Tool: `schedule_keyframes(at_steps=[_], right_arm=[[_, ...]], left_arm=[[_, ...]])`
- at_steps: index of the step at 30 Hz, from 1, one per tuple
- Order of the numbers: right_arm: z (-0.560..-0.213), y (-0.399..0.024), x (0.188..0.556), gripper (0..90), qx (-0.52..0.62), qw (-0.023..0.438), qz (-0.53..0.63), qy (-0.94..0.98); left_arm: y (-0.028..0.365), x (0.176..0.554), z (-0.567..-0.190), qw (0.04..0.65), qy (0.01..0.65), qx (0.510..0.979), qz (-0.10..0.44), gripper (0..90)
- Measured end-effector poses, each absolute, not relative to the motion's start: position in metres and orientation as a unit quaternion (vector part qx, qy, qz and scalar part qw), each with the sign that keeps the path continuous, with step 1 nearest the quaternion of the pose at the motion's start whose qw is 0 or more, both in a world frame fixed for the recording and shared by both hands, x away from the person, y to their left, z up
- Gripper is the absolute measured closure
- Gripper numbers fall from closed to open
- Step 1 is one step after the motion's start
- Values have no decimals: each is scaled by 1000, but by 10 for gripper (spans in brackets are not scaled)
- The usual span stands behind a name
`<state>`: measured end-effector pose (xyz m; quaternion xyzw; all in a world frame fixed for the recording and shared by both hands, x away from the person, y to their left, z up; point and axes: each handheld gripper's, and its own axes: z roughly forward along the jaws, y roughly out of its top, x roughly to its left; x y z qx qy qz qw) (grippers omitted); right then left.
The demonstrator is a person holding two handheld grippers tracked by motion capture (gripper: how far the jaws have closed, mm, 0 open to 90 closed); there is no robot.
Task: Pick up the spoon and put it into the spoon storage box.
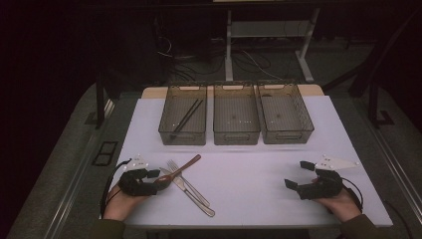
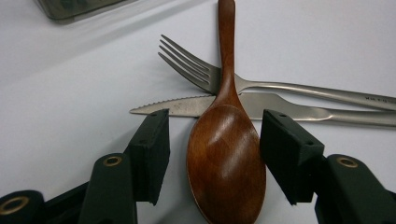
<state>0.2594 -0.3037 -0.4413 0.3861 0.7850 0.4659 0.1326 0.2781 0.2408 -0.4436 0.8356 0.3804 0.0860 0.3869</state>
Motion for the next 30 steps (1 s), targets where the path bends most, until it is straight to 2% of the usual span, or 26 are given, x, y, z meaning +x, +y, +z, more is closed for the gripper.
schedule_keyframes(at_steps=[11, 21, 30], right_arm=[[-441, -304, 259, 57, 387, 133, 467, 784], [-441, -304, 259, 57, 386, 133, 467, 784], [-441, -304, 259, 57, 386, 134, 466, 785]], left_arm=[[234, 276, -443, 363, 363, 854, 87, 438], [229, 275, -440, 346, 343, 869, 84, 553], [226, 275, -439, 345, 351, 868, 67, 670]])
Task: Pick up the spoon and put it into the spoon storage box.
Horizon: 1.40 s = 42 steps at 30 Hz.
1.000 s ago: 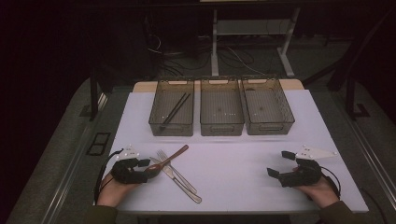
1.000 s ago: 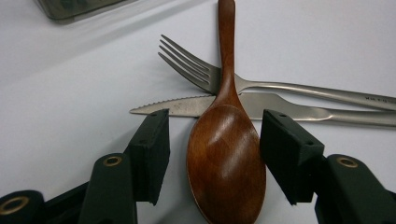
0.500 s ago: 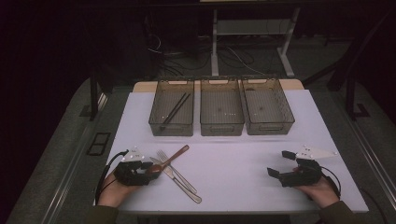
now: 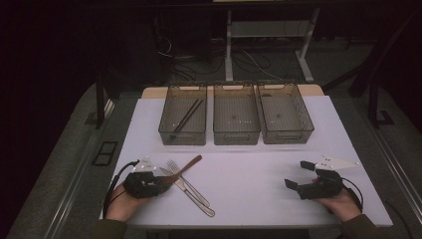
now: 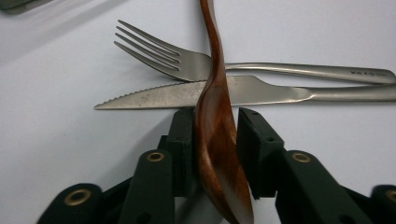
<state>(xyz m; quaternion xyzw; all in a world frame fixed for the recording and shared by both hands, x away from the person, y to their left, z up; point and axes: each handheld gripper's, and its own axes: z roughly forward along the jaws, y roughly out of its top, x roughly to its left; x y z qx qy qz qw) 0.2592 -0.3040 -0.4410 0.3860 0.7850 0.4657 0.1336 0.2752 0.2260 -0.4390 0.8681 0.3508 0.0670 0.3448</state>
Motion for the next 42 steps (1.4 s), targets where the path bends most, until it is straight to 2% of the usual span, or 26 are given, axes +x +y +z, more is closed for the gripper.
schedule_keyframes(at_steps=[5, 9, 19, 31, 42], right_arm=[[-441, -304, 259, 57, 386, 134, 466, 785], [-441, -304, 259, 57, 385, 134, 466, 785], [-441, -304, 259, 57, 386, 133, 466, 785], [-442, -303, 260, 57, 384, 133, 466, 786], [-442, -303, 260, 57, 383, 132, 465, 787]], left_arm=[[223, 275, -439, 345, 351, 869, 53, 752], [223, 276, -439, 347, 358, 866, 46, 777], [224, 276, -434, 349, 365, 862, 47, 788], [219, 274, -408, 404, 353, 840, 77, 790], [203, 289, -396, 431, 342, 831, 85, 791]])
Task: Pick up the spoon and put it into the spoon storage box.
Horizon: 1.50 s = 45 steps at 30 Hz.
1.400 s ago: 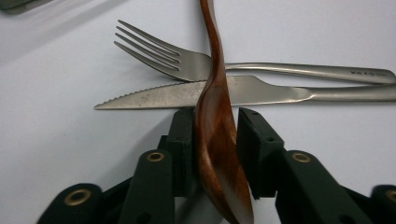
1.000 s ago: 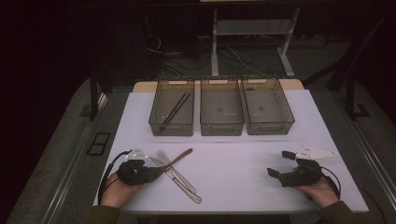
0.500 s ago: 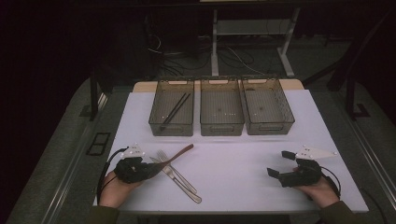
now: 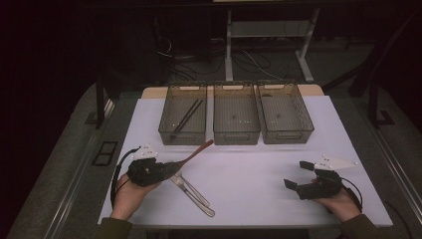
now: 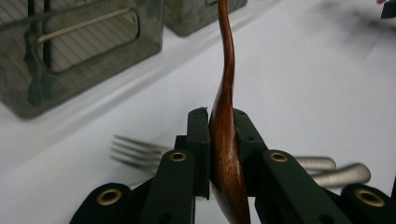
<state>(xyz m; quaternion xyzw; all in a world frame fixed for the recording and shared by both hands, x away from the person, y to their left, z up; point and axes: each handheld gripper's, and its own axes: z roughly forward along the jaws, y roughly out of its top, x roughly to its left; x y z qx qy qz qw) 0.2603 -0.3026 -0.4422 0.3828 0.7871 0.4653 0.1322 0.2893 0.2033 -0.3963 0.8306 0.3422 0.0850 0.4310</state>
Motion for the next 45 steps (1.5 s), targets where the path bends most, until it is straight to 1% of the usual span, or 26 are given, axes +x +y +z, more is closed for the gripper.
schedule_keyframes(at_steps=[9, 23, 35, 45], right_arm=[[-443, -300, 260, 57, 383, 117, 477, 782], [-445, -297, 261, 57, 381, 114, 473, 786], [-445, -297, 261, 57, 383, 116, 472, 786], [-445, -298, 261, 57, 382, 118, 473, 785]], left_arm=[[186, 307, -387, 447, 328, 828, 81, 791], [153, 331, -375, 461, 307, 829, 79, 790], [126, 354, -368, 469, 316, 820, 90, 791], [101, 383, -359, 471, 331, 811, 101, 790]])
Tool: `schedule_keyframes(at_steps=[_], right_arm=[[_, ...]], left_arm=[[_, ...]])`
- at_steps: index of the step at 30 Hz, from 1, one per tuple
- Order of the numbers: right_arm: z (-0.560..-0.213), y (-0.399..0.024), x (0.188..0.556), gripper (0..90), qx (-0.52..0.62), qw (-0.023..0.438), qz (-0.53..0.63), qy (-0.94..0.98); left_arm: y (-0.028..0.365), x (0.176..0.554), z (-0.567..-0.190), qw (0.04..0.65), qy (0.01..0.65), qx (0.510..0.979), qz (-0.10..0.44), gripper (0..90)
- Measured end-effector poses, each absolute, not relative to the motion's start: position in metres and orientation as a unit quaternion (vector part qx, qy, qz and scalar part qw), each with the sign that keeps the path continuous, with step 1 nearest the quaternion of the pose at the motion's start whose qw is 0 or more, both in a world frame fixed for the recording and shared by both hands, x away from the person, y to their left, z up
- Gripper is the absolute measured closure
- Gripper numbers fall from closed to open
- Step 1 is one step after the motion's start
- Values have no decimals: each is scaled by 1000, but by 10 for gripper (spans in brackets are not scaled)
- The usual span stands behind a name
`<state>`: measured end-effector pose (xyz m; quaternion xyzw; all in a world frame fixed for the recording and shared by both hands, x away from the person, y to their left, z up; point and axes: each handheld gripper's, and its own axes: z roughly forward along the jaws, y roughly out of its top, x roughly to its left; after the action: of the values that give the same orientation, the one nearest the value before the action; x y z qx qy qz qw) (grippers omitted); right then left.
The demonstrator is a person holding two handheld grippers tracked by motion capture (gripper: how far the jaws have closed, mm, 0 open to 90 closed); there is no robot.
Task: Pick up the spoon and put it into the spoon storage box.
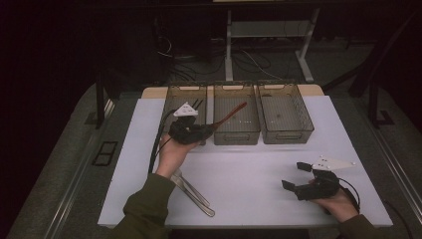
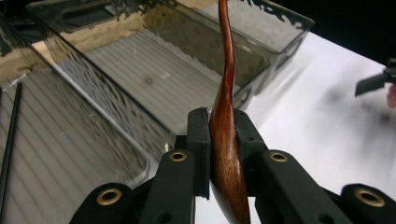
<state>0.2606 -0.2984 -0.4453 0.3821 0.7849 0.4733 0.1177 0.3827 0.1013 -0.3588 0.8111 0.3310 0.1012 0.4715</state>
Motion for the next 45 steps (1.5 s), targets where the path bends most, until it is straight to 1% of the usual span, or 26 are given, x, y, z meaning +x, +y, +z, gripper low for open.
schedule_keyframes(at_steps=[8, 19, 26, 37, 44, 45], right_arm=[[-445, -299, 260, 57, 382, 118, 474, 784], [-444, -300, 260, 57, 383, 119, 476, 783], [-444, -300, 260, 57, 383, 118, 478, 782], [-443, -302, 260, 57, 384, 120, 480, 780], [-442, -303, 260, 57, 383, 121, 481, 779], [-442, -303, 260, 57, 383, 121, 481, 779]], left_arm=[[85, 402, -358, 474, 353, 798, 115, 790], [65, 432, -361, 453, 380, 796, 127, 790], [51, 447, -368, 427, 387, 807, 129, 789], [36, 454, -385, 373, 392, 832, 119, 788], [34, 455, -388, 371, 397, 832, 110, 784], [35, 455, -388, 374, 397, 831, 108, 764]])
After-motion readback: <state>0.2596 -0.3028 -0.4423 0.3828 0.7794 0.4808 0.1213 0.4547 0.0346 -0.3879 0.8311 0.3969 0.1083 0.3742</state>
